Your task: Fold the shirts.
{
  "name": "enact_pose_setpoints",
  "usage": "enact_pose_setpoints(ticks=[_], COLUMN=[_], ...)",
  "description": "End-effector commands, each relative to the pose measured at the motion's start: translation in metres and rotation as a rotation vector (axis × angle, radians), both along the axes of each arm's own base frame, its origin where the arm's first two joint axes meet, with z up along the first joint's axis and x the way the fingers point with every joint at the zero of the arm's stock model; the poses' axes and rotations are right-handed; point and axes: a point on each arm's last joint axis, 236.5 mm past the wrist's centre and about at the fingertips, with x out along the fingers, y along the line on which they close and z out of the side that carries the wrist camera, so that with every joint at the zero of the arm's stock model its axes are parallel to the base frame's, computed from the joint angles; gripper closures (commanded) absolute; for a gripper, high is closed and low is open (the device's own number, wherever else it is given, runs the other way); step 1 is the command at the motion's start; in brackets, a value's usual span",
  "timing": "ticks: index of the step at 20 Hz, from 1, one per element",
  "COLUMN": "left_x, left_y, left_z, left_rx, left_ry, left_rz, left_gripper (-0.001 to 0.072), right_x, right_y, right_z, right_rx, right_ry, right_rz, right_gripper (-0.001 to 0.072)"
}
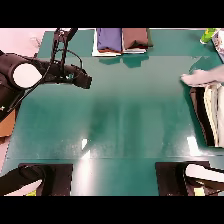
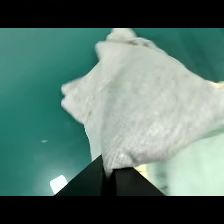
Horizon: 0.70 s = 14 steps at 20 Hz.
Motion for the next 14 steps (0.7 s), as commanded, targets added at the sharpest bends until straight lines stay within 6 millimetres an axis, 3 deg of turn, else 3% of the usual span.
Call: enact_pose_setpoints(ticks=[1,4,7,10,12,14], left_x=[-0.001,-0.001,-0.001,-0.001,-0.002,-0.002], left_y=[-0.002,-0.002,-0.002,-0.002,-0.002,-0.002], left_z=[0.000,0.000,0.000,0.000,0.000,-0.001], left_rx=[-0.008,-0.011,-0.018,-0.018,-0.016,-0.015], left_ry=[0.005,0.007,0.013,0.014,0.014,0.016], left_rz=[-0.001,0.000,0.008,0.008,0.008,0.008], left_gripper=[0.0687,0.0687,0.0687,0.0687,0.0687,0.0687], right_x=[-0.023,-0.014,-0.006,-0.012,-0.022,-0.034], right_y=[-0.041,-0.045,-0.050,-0.048,-0.043,-0.038], right_z=[-0.014,0.006,0.069,0.131,0.151,0.157], right_rx=[0.016,-0.009,-0.082,-0.159,-0.182,-0.186], right_ry=[0.041,-0.023,-0.134,-0.210,-0.210,-0.182], right_rz=[-0.087,-0.086,-0.081,-0.075,-0.073,-0.073], right_gripper=[0.0700,0.0700,0.0700,0.0700,0.0700,0.0700])
